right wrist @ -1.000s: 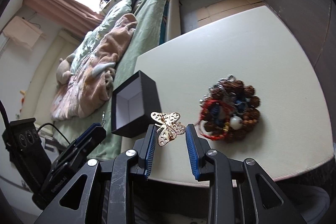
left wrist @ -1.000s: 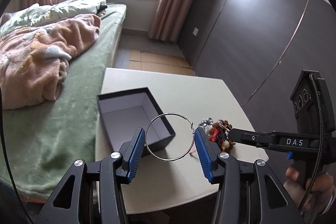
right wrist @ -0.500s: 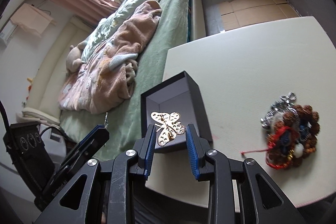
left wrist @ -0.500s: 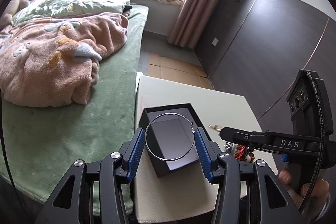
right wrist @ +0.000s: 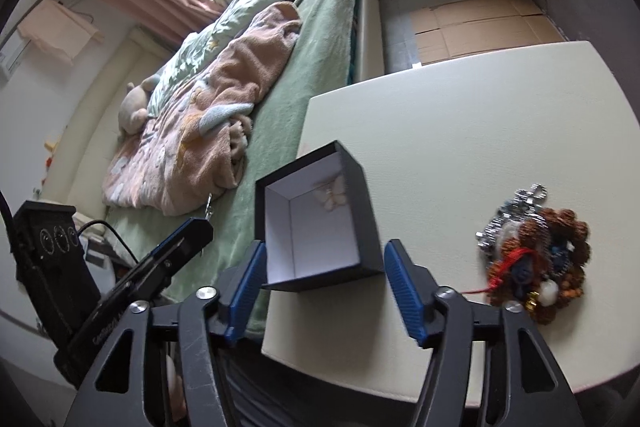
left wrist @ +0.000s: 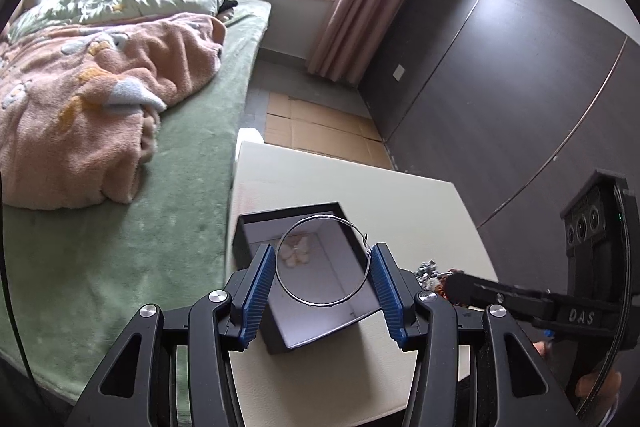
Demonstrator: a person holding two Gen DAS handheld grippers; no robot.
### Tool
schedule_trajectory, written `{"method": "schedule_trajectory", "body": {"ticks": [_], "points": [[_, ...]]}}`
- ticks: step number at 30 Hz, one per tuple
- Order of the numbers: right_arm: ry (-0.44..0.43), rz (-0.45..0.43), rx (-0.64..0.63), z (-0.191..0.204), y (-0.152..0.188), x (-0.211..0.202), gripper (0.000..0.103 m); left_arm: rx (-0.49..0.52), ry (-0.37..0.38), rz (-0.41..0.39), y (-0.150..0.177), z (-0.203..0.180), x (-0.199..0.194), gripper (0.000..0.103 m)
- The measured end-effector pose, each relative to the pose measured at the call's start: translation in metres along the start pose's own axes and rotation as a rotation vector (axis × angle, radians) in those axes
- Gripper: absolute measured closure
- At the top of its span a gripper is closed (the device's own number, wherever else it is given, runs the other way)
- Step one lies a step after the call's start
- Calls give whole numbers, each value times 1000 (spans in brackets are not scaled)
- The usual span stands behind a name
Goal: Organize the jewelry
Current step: 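Carry the hoop and butterfly brooch into the black box and release both, then grasp the red cord bracelet with the left gripper, lifting it from the pile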
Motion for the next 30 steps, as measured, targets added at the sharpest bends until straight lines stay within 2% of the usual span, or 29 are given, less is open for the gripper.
{"method": "schedule_trajectory", "body": {"ticks": [2, 4, 6, 10, 12, 13, 30], "points": [[5, -20, 22, -12, 6, -10, 33, -6, 10, 20, -5, -4, 5, 46], [7, -33, 48, -24, 13, -20, 33, -19, 12, 29, -7, -6, 8, 19], [7, -45, 75, -37, 19, -29, 33, -25, 20, 10, -7, -9, 6, 14], [15, -70, 121, -59, 31, -43, 31, -16, 18, 2, -4, -18, 4, 13], [17, -83, 153, -72, 38, -51, 22, -6, 17, 7, -2, -25, 6, 13], [16, -88, 166, -77, 41, -53, 21, -2, 15, 10, -1, -28, 7, 13], [5, -174, 295, -145, 83, -90, 21, 200, 40, 98, 31, -119, 47, 14]]}}
Point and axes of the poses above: each gripper's, at about its wrist camera, not at the fingertips, and x roughly the way its jaws point, z to its left, y to its underside, the point moved 1 cm from there along x, roughly the way its jaws point, and after that the axes turned 12 degrees about z, right-handed, at the moved point
